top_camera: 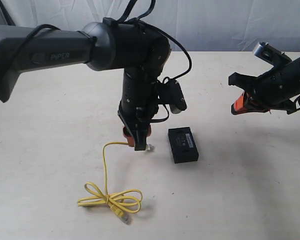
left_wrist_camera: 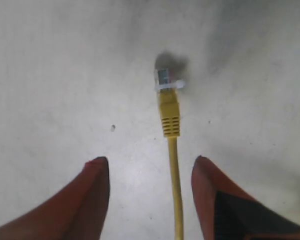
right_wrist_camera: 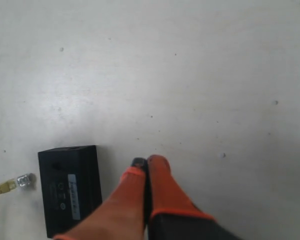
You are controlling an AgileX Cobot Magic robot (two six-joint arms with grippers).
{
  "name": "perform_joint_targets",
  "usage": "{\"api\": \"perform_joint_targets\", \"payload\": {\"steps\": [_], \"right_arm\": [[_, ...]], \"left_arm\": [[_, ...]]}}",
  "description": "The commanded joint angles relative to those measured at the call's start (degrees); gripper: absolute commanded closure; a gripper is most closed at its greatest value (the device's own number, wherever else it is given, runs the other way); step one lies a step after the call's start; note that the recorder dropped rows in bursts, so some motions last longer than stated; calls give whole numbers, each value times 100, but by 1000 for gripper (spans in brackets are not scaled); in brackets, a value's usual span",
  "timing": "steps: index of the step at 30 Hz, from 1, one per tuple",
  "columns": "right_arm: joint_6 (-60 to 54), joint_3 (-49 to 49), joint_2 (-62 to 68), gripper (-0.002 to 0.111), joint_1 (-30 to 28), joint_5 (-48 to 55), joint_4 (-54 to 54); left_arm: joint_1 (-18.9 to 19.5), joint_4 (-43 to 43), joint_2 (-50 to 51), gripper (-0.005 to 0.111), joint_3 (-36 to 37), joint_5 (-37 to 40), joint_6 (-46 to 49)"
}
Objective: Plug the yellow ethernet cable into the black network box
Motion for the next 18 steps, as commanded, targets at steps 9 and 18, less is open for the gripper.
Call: {"api": "perform_joint_targets", "payload": {"steps": [9,18], "right_arm": [[-49,14,-39,109,-33,-12,85],[-77,14,-39,109,-33,-35,98]], "left_arm": [[0,-20,413,58,30,29,302],[0,105,478,58,30,29,415]]}}
